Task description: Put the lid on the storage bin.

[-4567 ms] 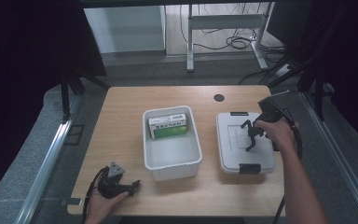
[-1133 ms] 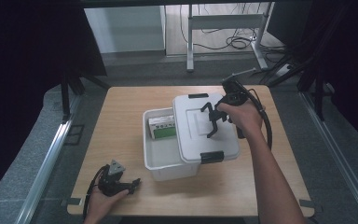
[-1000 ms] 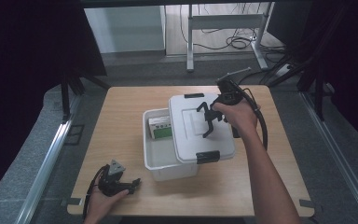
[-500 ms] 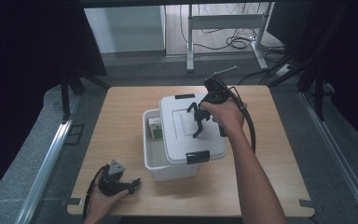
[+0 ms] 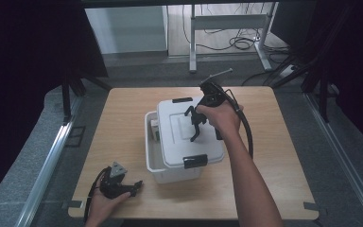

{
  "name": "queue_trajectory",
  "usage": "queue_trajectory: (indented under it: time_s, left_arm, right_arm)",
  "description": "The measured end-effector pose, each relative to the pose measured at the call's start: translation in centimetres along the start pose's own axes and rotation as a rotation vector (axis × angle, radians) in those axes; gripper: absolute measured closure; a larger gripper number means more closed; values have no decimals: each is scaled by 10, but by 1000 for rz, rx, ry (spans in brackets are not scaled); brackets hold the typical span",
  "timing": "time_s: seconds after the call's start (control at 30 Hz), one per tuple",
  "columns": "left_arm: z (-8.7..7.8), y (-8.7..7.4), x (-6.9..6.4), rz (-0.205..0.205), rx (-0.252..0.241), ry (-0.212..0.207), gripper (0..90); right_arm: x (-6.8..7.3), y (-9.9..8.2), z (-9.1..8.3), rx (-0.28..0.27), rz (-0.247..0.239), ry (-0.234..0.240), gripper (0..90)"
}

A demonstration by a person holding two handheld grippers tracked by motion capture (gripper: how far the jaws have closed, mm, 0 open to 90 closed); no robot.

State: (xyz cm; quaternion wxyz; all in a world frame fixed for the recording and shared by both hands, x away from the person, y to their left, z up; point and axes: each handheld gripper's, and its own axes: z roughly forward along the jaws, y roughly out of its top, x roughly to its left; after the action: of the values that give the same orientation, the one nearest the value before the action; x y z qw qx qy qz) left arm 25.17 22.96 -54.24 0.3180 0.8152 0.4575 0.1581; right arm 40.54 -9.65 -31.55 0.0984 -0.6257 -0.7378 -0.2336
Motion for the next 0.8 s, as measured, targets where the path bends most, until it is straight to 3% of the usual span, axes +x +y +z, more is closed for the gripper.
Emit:
queue_trajectory:
  time_s: [0.8]
  left_arm:
    - [0,0,0,1,-3,-2,123]
  right_arm:
    - [30,4,21,43,-22,19,855]
